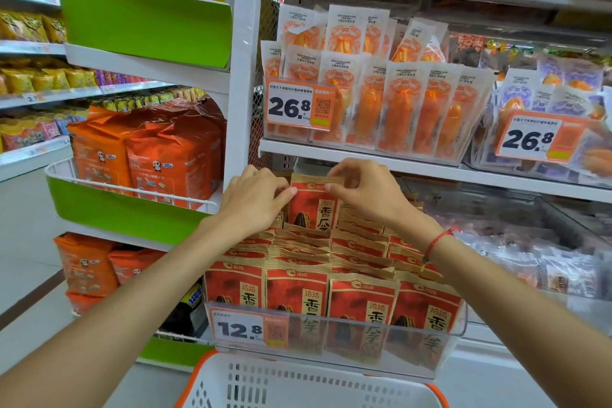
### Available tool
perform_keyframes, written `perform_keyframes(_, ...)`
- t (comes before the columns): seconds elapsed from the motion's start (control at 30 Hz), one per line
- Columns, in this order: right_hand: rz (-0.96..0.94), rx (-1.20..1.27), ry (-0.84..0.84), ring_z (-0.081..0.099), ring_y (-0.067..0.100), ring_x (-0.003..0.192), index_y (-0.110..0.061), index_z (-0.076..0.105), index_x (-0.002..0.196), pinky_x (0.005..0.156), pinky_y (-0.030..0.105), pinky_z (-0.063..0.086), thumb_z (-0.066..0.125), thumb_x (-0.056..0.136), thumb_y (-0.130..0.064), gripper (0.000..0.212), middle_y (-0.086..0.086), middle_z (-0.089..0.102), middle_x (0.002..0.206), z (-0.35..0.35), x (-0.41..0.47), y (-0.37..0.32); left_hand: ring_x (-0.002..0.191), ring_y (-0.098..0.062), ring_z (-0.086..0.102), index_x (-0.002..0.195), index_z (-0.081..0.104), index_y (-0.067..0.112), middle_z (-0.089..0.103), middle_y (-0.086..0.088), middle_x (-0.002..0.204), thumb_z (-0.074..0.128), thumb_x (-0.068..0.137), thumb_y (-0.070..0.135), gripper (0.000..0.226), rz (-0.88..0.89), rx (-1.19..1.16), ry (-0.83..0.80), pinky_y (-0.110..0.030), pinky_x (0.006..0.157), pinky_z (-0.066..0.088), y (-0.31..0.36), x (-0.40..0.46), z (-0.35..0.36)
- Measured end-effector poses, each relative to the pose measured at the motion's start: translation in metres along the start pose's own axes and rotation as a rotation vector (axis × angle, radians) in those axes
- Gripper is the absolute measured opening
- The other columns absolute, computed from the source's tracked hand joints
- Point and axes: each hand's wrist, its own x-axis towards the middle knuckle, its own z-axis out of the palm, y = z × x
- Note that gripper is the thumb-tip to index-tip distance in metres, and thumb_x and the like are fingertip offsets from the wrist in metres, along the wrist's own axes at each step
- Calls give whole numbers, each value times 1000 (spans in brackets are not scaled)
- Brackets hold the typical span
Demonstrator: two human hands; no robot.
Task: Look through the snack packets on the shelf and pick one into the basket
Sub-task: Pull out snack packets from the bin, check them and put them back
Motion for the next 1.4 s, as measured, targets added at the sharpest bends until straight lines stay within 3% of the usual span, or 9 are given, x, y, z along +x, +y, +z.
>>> perform_keyframes(0.13,-15,-11,-49,61,5,74,-30,72,78,76,34,49,71,86,-34,8,-10,69,74,3,0,0,122,-24,42,121,64,27,59,0,123,46,99,43,32,4,-4,48,-38,94,34,-1,-2,4)
perform_keyframes(0.3,-51,-162,-101,66,14,85,-28,77,88,90,40,49,68,87,-39,14,-6,75,85,17,-3,-2,109,-15,50,104,68,35,68,10,108,62,92,39,14,49,-114,224,-30,76,35,-6,-5,2)
perform_keyframes(0.43,-181,-422,-103,63,17,96,-31,76,99,88,31,31,64,90,-40,17,-9,73,93,9,3,-4,103,-14,53,98,72,35,69,9,100,63,91,41,13,94,-42,163,-28,69,34,-6,1,4)
perform_keyframes(0.77,-295,-644,-275,48,21,106,-26,76,94,77,27,26,64,89,-28,14,-3,65,102,20,14,-12,115,-16,48,96,76,31,69,3,100,68,88,38,14,66,47,28,-29,71,36,-4,14,16)
perform_keyframes(0.93,-165,-527,-373,57,20,107,-30,77,93,83,32,41,70,87,-31,10,-4,71,105,20,22,-11,105,-17,54,89,77,30,63,8,84,70,86,38,11,22,-15,-19,-29,69,38,-7,19,17)
perform_keyframes(1.07,-53,-343,-492,66,12,87,-24,78,95,82,31,54,73,84,-35,16,-6,75,96,9,27,-6,117,-15,48,96,76,30,69,6,103,67,88,39,15,37,-8,-32,-29,73,39,-6,19,14)
perform_keyframes(1.13,1,-206,-412,66,11,74,-20,79,95,77,33,56,70,87,-35,19,-2,76,92,-3,28,1,122,-16,46,105,73,32,68,5,112,61,93,38,18,39,-23,-6,-29,75,37,-6,17,11)
perform_keyframes(1.23,28,-213,-228,69,17,81,-20,79,95,77,40,57,68,88,-32,17,0,76,90,-12,27,11,119,-17,49,114,69,32,68,6,114,54,97,35,22,32,-50,57,-31,78,42,-8,19,12)
perform_keyframes(1.4,1,-380,-218,66,18,89,-26,77,97,74,31,51,71,86,-37,17,-3,73,93,3,22,7,118,-18,54,110,72,30,69,6,116,54,97,37,23,16,-13,32,-29,78,44,0,28,18)
